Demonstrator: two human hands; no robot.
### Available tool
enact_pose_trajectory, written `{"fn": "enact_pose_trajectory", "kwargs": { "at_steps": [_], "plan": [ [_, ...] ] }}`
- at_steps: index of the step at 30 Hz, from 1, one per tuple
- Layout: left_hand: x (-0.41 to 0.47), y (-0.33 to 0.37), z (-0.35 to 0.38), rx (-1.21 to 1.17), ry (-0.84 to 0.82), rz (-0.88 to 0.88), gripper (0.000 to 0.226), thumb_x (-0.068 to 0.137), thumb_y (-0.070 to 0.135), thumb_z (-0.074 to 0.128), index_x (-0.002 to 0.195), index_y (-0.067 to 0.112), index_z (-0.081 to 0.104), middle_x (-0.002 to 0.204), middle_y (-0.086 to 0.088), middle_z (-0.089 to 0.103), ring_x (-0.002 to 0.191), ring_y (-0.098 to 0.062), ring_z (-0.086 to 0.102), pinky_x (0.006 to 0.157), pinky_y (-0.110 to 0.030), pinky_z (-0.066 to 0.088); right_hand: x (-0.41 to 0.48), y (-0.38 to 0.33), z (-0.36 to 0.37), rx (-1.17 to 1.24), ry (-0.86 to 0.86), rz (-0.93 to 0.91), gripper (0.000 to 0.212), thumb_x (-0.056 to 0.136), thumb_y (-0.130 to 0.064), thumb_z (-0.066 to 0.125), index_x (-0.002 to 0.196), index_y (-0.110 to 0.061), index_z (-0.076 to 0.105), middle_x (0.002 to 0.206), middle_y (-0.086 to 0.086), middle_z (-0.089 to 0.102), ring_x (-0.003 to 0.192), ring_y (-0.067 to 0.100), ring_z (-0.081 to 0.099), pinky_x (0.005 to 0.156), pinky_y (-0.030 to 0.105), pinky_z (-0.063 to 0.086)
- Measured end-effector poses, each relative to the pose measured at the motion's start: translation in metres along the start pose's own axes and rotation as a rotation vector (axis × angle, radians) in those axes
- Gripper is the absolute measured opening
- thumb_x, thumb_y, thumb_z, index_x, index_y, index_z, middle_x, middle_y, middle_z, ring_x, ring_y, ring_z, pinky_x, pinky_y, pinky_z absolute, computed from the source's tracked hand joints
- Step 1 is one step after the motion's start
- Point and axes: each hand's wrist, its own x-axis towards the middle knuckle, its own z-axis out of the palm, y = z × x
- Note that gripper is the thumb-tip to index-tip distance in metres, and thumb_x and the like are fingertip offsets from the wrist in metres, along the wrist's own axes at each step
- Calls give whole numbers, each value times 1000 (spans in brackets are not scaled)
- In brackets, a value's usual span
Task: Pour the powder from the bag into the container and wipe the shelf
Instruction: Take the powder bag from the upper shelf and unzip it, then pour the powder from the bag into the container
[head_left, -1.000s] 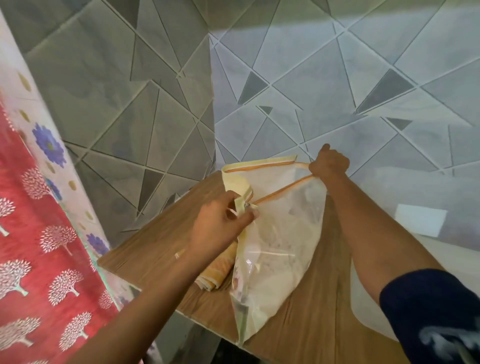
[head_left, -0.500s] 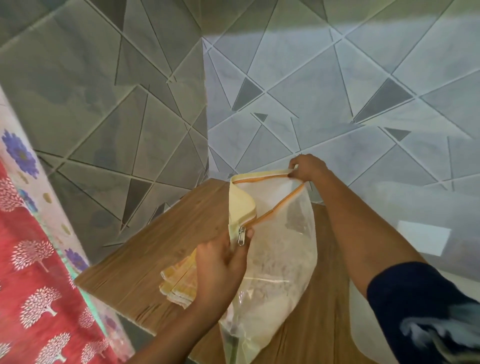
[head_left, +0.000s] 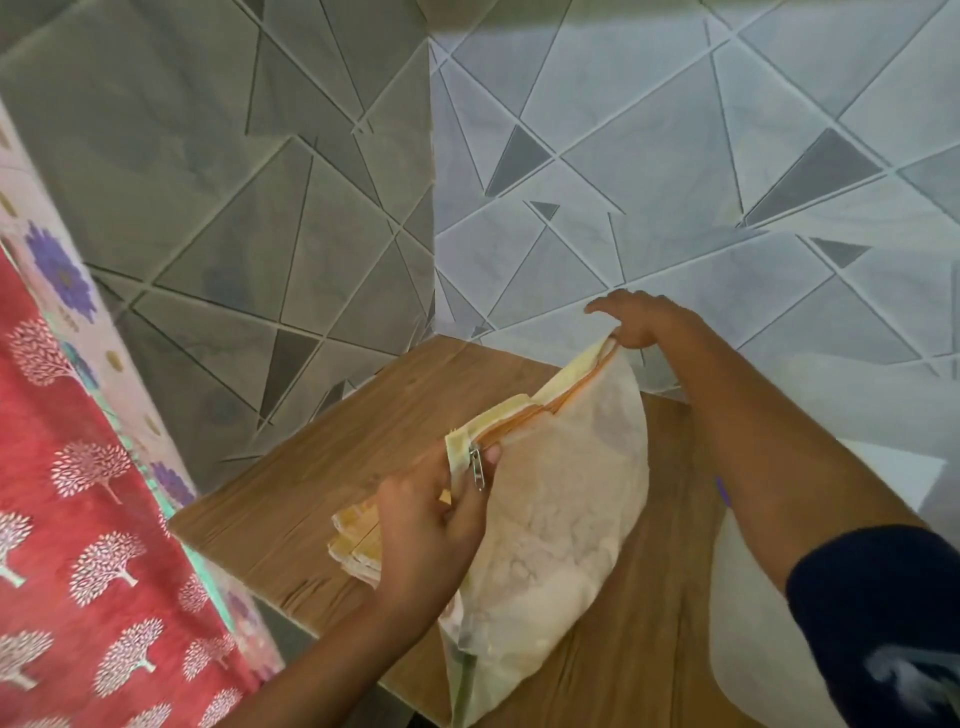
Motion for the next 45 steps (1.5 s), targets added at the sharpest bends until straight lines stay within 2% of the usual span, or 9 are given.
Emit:
{"fn": "enact_pose_trajectory", "kwargs": {
  "at_steps": [4,7,11,18,21,27,32,36,45],
  "plan": [
    [-2,7,5,-49,23,-46,29,87,31,58,63,43,48,50,23,54,43,1,46,42,-4,26,-12,-12,-14,-308,-240,-105,105,75,-3,72,148,-38,5,160,3,3,145,33,14,113,53,26],
    [-3,8,9,-93,42,-82,26,85,43,51,59,40,47,49,18,52,41,-4,43,40,-12,26,-19,-24,-15,-413,-310,-158,87,72,-17,78,143,-36,30,154,3,27,138,29,30,110,46,34],
    [-4,7,13,-106,82,-103,35,85,38,55,52,40,45,43,15,45,38,-4,35,41,-9,21,-30,-29,-15,-354,-126,-208,43,72,-25,78,112,-21,62,125,3,59,114,22,55,85,30,39],
    [3,3,19,-217,193,-171,42,85,45,51,57,14,52,47,-7,43,44,-21,35,41,-37,34,-38,-19,-17,-200,14,-247,4,78,-12,69,76,-12,66,105,12,67,100,28,61,70,31,39],
    [25,9,15,-258,281,-151,46,86,40,55,61,1,54,50,-19,47,46,-19,35,42,-37,34,-40,-8,-40,-151,121,-241,6,79,-13,68,83,-9,70,99,11,70,96,28,62,67,28,37],
    [119,28,-4,-370,409,-63,32,86,36,57,58,25,45,44,14,41,46,-1,28,49,-26,26,-64,12,-95,-113,272,-160,14,81,-18,65,91,-8,68,99,13,69,100,29,60,66,28,35],
    [211,74,-14,-369,498,84,23,89,28,55,71,14,54,53,9,42,52,-7,31,58,-32,32,-103,34,-156,-72,424,-33,19,81,-24,67,93,-8,68,99,13,68,102,30,58,71,31,40],
    [273,111,-12,-311,512,159,31,91,24,54,82,-4,64,78,-26,65,72,-35,59,64,-36,36,-137,51,-194,-59,514,79,24,81,-26,68,97,-9,67,102,12,68,100,30,58,71,29,38],
    [349,192,17,-334,403,260,31,93,26,50,94,0,67,91,-24,69,87,-37,62,75,-35,41,-205,85,-231,204,628,240,16,82,-17,64,73,-27,54,84,4,61,83,26,57,71,32,46]
  ]
}}
